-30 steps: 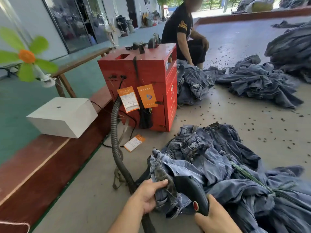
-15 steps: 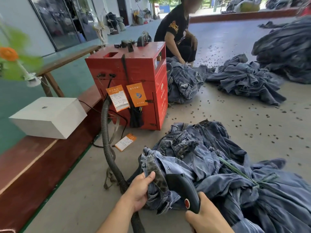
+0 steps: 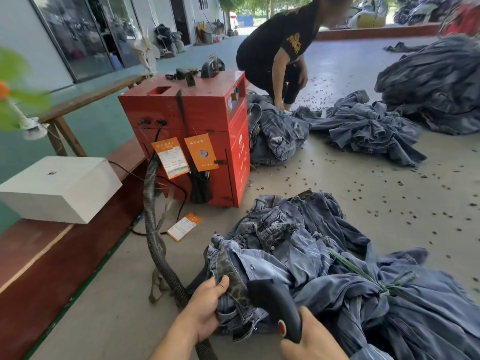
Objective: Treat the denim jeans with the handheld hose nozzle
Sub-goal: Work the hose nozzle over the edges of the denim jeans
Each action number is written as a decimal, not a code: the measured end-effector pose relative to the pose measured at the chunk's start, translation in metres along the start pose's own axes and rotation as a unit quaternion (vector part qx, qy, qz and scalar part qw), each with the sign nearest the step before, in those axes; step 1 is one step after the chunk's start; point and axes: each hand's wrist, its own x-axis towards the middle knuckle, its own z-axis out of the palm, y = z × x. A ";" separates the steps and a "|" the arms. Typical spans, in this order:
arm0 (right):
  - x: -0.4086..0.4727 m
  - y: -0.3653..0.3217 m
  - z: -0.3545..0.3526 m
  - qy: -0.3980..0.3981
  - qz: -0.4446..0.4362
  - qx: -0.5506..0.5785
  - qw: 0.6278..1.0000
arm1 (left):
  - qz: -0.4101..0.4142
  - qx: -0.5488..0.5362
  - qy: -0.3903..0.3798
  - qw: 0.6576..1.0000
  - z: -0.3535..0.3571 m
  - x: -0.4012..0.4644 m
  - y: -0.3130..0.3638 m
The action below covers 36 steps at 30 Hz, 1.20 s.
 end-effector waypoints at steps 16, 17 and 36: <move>-0.006 0.003 -0.012 0.000 -0.027 -0.009 1.000 | 0.018 0.070 0.025 0.997 0.001 0.001 0.002; -0.005 -0.002 -0.006 -0.008 -0.030 -0.012 0.999 | 0.019 0.074 0.024 0.997 0.000 0.000 0.001; 0.000 0.004 -0.010 -0.023 -0.027 0.086 0.996 | -0.019 -0.031 0.030 0.999 -0.006 0.006 -0.011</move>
